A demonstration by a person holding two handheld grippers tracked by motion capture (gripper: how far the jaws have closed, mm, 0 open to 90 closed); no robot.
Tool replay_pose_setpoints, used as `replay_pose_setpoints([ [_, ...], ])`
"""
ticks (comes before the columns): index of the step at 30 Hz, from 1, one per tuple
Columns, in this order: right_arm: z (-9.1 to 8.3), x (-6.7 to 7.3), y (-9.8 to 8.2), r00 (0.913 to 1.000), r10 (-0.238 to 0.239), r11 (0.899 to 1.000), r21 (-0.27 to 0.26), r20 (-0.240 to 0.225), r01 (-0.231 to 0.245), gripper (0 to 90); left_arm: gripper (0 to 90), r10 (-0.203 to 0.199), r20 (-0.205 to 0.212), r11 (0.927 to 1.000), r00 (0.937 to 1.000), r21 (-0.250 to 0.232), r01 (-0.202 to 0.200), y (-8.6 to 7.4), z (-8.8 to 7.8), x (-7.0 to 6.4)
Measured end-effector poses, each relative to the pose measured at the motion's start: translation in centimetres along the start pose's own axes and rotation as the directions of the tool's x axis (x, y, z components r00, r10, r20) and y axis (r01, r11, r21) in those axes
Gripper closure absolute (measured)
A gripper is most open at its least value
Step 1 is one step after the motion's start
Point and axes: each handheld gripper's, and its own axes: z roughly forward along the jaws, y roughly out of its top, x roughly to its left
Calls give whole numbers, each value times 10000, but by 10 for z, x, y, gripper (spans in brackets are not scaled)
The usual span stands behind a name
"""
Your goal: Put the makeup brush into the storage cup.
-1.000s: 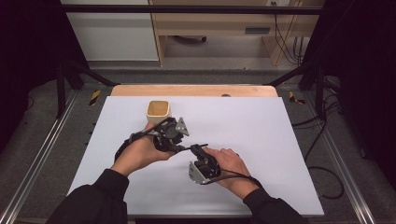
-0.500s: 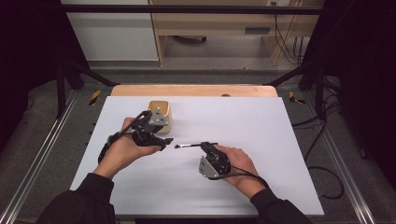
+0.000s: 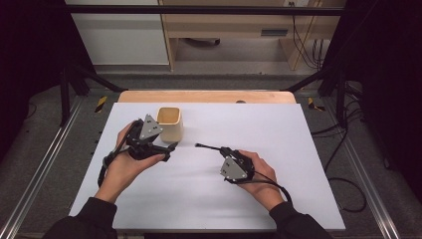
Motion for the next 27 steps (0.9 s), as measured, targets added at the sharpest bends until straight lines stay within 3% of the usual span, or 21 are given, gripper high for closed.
replay_pose_setpoints([
  [4,4,-6,0,9900,1388,9896,-356,-250,-1396,839,66,-344,14,9970,9994,-687,344,-6,-4,1],
  [7,7,-12,-1,9639,2620,9609,-803,-478,-2651,839,39,-487,110,9916,9988,-1191,497,-10,-4,0],
  [8,8,-13,0,9534,2960,9496,-899,-588,-3004,839,37,-530,120,9892,9985,-1363,541,-11,-4,-1],
  [9,10,-16,1,9254,3686,9193,-1130,-882,-3769,839,35,-716,151,9840,9973,-1626,731,-13,-3,-2],
  [10,10,-16,1,9254,3686,9193,-1130,-882,-3769,839,35,-779,229,9813,9967,-1745,807,-13,-3,-3],
  [11,12,-17,4,8954,4316,8859,-1355,-1092,-4436,839,33,-811,257,9767,9964,-1974,846,-15,-2,-4],
  [12,13,-17,5,8883,4439,8779,-1413,-1178,-4575,839,33,-838,264,9716,9961,-2196,876,-16,0,-6],
  [13,13,-17,5,8883,4439,8779,-1413,-1178,-4575,839,36,-838,264,9716,9961,-2196,876,-16,0,-6],
  [15,15,-17,8,8740,4653,8625,-1502,-1400,-4833,838,37,-894,361,9679,9953,-2326,954,-16,1,-9],
  [17,18,-16,12,8369,5163,8227,-1664,-1818,-5436,838,39,-1267,651,9497,9898,-2801,1400,-15,1,-11],
  [18,18,-16,12,8369,5163,8227,-1664,-1818,-5436,838,39,-1267,651,9497,9898,-2801,1400,-15,1,-11],
  [19,18,-16,12,8158,5431,8002,-1718,-1988,-5746,838,39,-1347,706,9453,9884,-2899,1496,-15,1,-12],
  [20,20,-16,14,7826,5791,7657,-1772,-2285,-6183,838,38,-1396,807,9410,9869,-2994,1576,-15,3,-13],
  [21,20,-15,14,7697,5913,7523,-1791,-2408,-6340,838,38,-1444,833,9391,9860,-3025,1631,-15,3,-14],
  [23,22,-14,15,7536,6062,7355,-1813,-2542,-6528,838,37,-1572,957,9323,9829,-3138,1797,-15,5,-16],
  [24,22,-14,15,7536,6062,7355,-1813,-2542,-6528,838,35,-1572,957,9323,9829,-3138,1797,-15,5,-16],
  [25,23,-14,16,7370,6191,7190,-1816,-2711,-6708,838,34,-1763,1174,9224,9773,-3268,2057,-15,7,-17],
  [27,23,-13,17,7172,6334,7004,-1787,-2906,-6910,838,32,-1827,1244,9195,9753,-3295,2143,-15,8,-18],
])
